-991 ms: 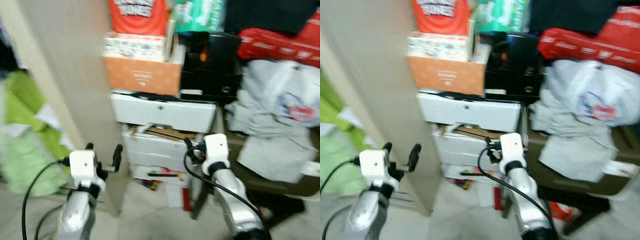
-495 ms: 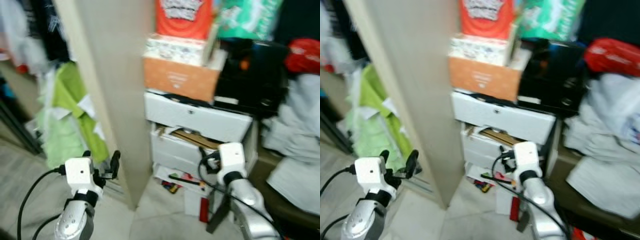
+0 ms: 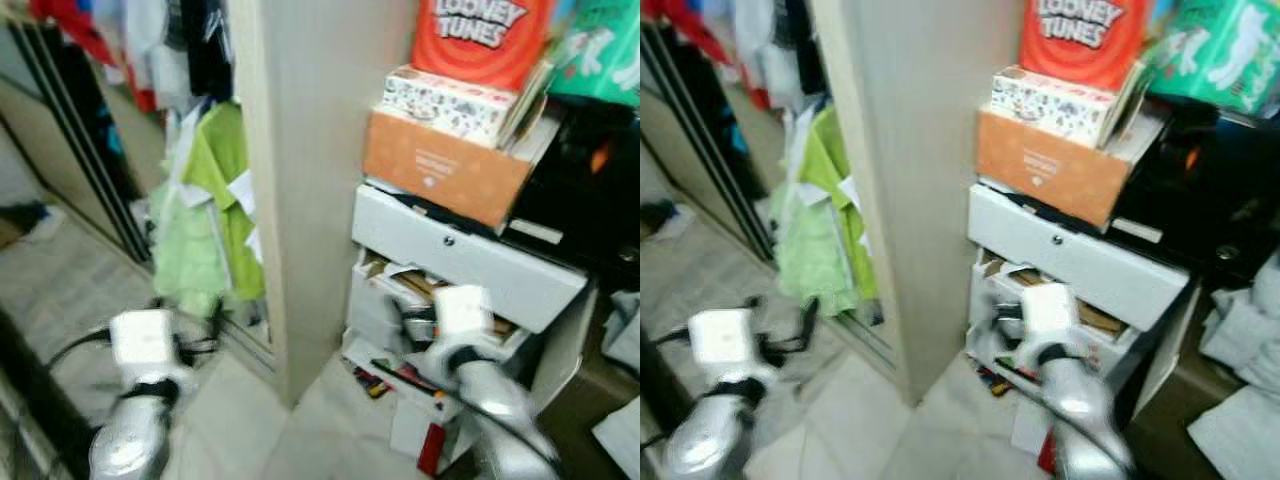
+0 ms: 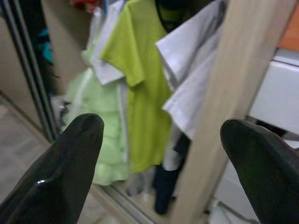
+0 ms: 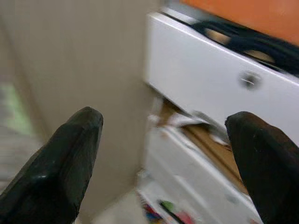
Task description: Clean up the room
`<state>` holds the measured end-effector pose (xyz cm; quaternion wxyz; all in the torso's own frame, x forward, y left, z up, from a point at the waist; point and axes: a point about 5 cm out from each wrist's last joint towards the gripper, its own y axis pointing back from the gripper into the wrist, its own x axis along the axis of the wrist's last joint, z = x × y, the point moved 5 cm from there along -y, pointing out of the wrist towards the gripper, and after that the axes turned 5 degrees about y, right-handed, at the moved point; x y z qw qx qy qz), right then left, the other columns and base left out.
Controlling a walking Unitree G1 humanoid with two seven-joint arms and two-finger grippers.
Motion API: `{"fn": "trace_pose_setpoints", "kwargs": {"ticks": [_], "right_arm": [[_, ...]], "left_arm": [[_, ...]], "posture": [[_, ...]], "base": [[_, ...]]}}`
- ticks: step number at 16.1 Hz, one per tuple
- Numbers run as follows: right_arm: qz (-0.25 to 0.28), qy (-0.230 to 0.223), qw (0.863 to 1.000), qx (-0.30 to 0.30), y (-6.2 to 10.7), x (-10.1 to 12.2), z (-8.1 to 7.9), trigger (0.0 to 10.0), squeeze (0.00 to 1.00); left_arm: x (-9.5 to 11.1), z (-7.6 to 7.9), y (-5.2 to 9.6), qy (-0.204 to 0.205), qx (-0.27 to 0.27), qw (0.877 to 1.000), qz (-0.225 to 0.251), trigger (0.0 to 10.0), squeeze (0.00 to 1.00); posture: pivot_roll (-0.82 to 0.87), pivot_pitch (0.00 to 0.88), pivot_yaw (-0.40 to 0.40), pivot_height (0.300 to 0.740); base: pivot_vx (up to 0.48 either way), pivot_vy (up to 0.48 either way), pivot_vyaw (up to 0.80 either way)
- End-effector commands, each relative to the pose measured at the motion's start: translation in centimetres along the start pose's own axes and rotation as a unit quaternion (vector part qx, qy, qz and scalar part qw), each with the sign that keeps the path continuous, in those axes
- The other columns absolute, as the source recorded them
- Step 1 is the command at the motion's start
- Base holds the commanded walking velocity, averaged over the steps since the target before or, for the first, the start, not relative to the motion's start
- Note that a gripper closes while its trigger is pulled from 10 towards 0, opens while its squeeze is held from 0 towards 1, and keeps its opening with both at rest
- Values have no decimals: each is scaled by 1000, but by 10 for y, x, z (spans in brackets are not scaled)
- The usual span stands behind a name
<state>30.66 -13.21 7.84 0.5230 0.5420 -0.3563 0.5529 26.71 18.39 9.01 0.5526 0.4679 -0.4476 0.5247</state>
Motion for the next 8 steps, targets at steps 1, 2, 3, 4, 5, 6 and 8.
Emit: {"fn": "trace_pose_setpoints", "kwargs": {"ticks": [1,2,3,4,5,6,8], "right_arm": [[-8,3,1000,-10,4,-1,11,10000,0],[-11,2,1000,-10,5,-2,11,10000,0],[-13,2,1000,-10,5,-2,12,10000,0],[-14,2,1000,-9,4,-2,11,10000,0],[-15,2,1000,-8,4,-2,11,10000,0],[-16,2,1000,-8,3,-3,11,10000,0],[-17,3,1000,-4,2,-3,11,10000,0]], "left_arm": [[2,3,0,-1,0,1000,2,10000,0],[2,1,0,-2,3,1000,1,10000,0],[2,0,0,-3,3,1000,0,10000,0],[1,-1,-1,-3,4,1000,-1,10000,0],[1,-2,-2,-4,5,1000,-1,10000,0],[1,-2,-3,-4,7,1000,-1,10000,0],[1,0,-5,-3,6,1000,0,10000,0]], "posture": [[-55,0,-24,740],[-56,0,-26,740],[-56,0,-26,740],[-56,0,-26,740],[-57,0,-27,740],[-56,0,-27,740],[-55,0,-30,740]], "base": [[0,0,569],[0,0,800],[0,0,800],[0,0,800],[0,0,800],[0,0,800],[0,0,800]]}}
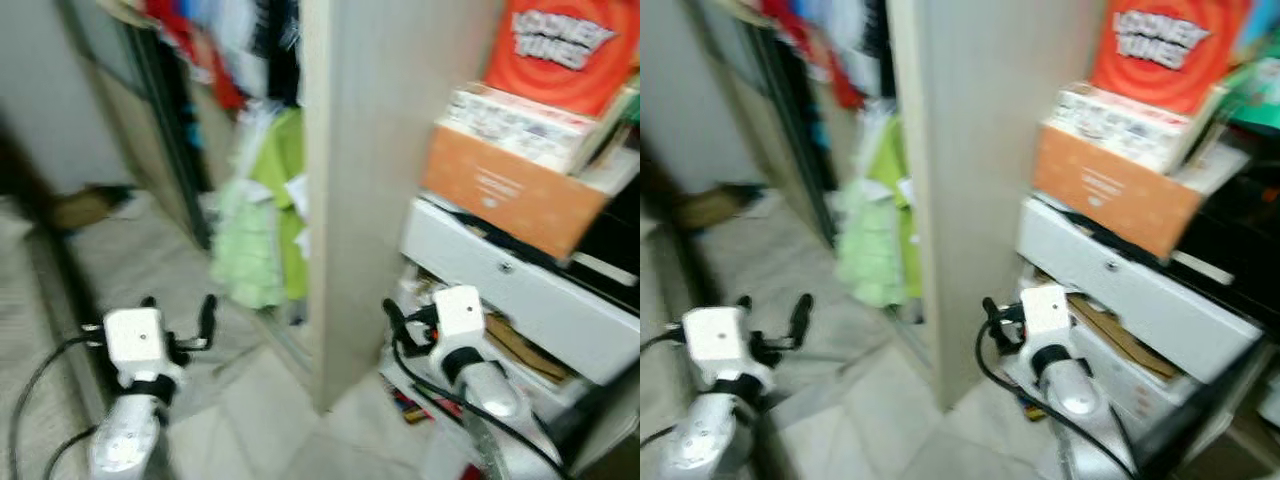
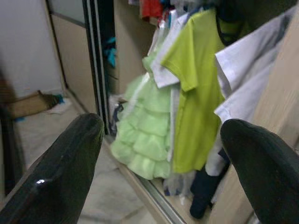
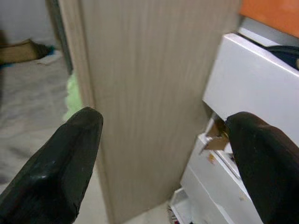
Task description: Clean up the room
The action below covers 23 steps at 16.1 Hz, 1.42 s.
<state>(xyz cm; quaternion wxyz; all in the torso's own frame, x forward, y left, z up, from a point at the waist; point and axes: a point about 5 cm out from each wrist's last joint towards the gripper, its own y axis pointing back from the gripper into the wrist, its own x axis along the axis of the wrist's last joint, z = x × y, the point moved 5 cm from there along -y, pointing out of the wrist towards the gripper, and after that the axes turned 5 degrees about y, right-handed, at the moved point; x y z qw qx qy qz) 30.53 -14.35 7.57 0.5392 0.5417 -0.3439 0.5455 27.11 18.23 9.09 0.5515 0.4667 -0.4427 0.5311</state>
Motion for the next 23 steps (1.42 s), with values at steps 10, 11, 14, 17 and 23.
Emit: {"fn": "trace_pose_setpoints", "kwargs": {"ticks": [10,11,14,17,23], "right_arm": [[7,-2,1000,8,-8,5,-2,10000,0],[7,-2,1000,9,-8,5,-3,10000,0],[7,-5,1000,9,-9,5,-4,10000,0],[17,-13,1000,8,-9,7,-4,10000,0],[31,-40,999,3,-9,11,-2,10000,0]], "left_arm": [[-1,-4,-6,-16,18,1000,3,10000,0],[-1,-5,-6,-14,22,1000,2,10000,0],[0,-6,-6,-13,25,1000,2,10000,0],[-1,-6,-7,-13,26,1000,1,10000,0],[-2,-8,-6,-16,27,999,-4,10000,0]], "posture": [[-52,0,-36,740],[-50,0,-36,740],[-51,0,-34,740],[-51,0,-31,740],[-50,0,-24,740]], "base": [[0,0,800],[0,0,800],[0,0,800],[0,0,754],[0,0,0]]}}
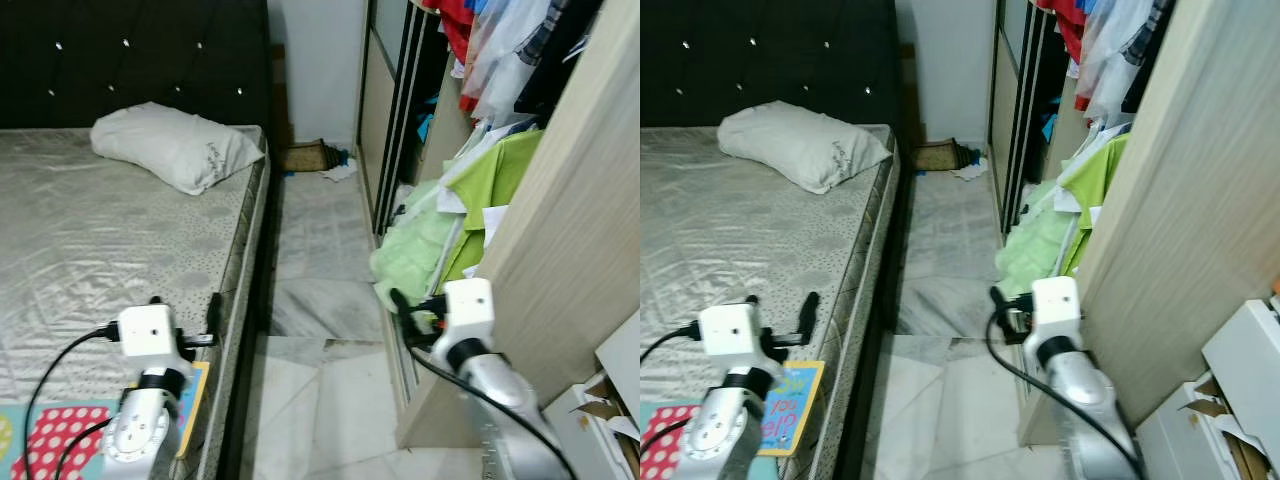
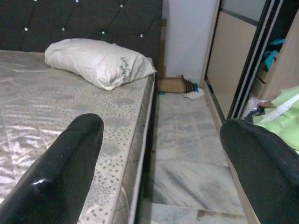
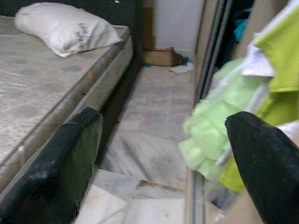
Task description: Clean up the room
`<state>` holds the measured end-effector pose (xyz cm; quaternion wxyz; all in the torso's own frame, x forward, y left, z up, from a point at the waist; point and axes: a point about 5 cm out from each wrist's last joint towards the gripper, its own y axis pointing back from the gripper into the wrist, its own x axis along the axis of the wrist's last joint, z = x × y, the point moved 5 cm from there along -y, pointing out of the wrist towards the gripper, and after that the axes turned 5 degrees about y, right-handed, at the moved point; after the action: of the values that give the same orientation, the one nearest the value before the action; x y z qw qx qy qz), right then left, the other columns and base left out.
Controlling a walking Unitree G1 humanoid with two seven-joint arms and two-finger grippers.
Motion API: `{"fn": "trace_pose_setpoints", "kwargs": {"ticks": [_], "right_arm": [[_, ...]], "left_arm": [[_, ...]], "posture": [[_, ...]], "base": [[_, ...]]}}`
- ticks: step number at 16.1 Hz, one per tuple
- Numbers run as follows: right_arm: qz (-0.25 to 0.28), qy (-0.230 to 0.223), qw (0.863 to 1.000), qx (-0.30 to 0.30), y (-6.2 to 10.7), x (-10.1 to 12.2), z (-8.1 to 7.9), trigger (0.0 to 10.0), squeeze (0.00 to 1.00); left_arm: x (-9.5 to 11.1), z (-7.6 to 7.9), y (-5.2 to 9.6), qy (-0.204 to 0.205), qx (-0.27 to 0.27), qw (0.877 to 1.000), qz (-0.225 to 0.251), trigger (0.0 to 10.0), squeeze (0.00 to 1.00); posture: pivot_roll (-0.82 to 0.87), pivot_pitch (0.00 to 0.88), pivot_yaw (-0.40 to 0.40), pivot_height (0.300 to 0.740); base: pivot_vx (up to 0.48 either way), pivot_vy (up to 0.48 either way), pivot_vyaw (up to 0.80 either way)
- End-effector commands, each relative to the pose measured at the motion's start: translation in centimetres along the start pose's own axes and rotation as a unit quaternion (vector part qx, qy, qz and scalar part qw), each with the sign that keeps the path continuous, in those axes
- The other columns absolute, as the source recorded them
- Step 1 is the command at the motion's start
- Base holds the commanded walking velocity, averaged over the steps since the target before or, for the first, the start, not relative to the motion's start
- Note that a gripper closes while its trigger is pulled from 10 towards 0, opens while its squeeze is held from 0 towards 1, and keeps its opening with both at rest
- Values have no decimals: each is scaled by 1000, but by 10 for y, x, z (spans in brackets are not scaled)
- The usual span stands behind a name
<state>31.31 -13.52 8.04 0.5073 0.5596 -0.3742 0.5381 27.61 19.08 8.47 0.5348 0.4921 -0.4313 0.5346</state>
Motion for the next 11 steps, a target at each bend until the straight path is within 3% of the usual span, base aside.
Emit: {"fn": "trace_pose_setpoints", "kwargs": {"ticks": [1,3,5,11], "right_arm": [[11,0,1000,-3,-2,6,1,10000,0],[13,22,1000,-1,-2,7,1,10000,0],[12,18,1000,-4,-2,6,2,10000,0],[15,27,999,-29,-4,7,7,10000,0]], "left_arm": [[3,2,-2,-4,-3,1000,2,10000,0],[3,3,-2,-4,-4,1000,1,10000,0],[2,4,-2,-3,-6,1000,1,10000,0],[2,4,-3,-3,-8,1000,-1,10000,0]], "posture": [[-49,0,-23,740],[-50,0,-22,740],[-50,0,-24,740],[-49,0,-21,740]], "base": [[0,0,0],[0,0,0],[0,0,800],[0,0,0]]}}
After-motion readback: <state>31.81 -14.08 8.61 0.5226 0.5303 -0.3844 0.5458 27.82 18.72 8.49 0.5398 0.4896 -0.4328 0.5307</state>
